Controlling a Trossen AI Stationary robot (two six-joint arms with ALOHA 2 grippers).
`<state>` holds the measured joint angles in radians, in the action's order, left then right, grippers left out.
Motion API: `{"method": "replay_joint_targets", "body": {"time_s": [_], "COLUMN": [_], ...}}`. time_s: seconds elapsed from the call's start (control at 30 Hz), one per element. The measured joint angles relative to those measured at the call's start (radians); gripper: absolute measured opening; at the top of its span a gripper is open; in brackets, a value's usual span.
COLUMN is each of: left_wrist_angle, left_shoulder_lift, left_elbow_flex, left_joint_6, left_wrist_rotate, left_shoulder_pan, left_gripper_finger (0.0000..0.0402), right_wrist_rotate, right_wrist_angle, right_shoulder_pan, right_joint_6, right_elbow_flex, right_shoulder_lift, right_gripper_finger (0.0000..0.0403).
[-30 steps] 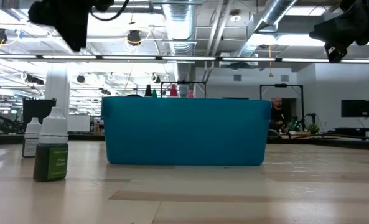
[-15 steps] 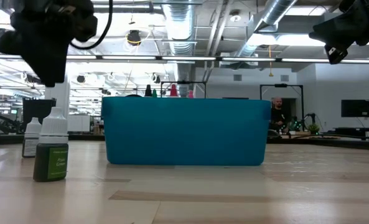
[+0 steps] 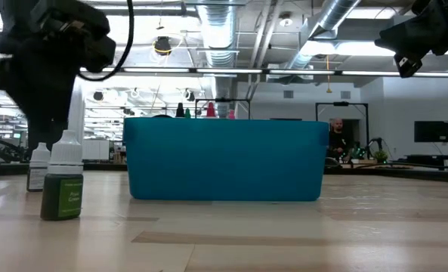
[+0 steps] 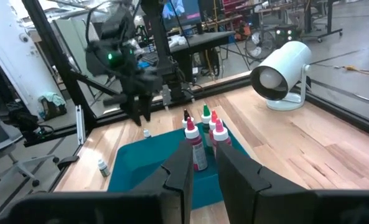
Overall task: Pick & Place food coloring
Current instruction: Put the middle left small black food coloring bottle into the blue bin
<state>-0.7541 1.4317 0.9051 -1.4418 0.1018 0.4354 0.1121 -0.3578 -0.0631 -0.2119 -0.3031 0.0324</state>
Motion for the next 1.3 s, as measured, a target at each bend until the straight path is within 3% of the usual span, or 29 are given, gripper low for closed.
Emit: {"method": "replay_joint_targets", "body": {"time_s": [0.6,1.1,1.3], "left_wrist_angle": [0.055,0.071,0.069], "left_shoulder_lift": [0.172,0.181,0.181], "left_elbow_flex": [-0.008,-0.008,-0.007], "left_joint_6": [0.005,-0.007,-0.008], "left_wrist_rotate": [-0.054,-0.045,-0.044], "left_shoulder_pan": [0.004,0.004,0.004], "left_gripper_finger": [0.0171,0.0170,0.0126], "right_wrist_rotate": [0.002,0.002,0.002], "right_wrist_angle": [0.000,0.000,0.000], "right_shoulder_pan": [0.000,0.000,0.000], "right_joint_6": [0.000,0.000,0.000], "right_elbow_flex": [0.000,0.000,0.000], "right_shoulder_lift": [0.000,0.000,0.000], "right_gripper_finger": [0.0060,0.0060,0.0060]}}
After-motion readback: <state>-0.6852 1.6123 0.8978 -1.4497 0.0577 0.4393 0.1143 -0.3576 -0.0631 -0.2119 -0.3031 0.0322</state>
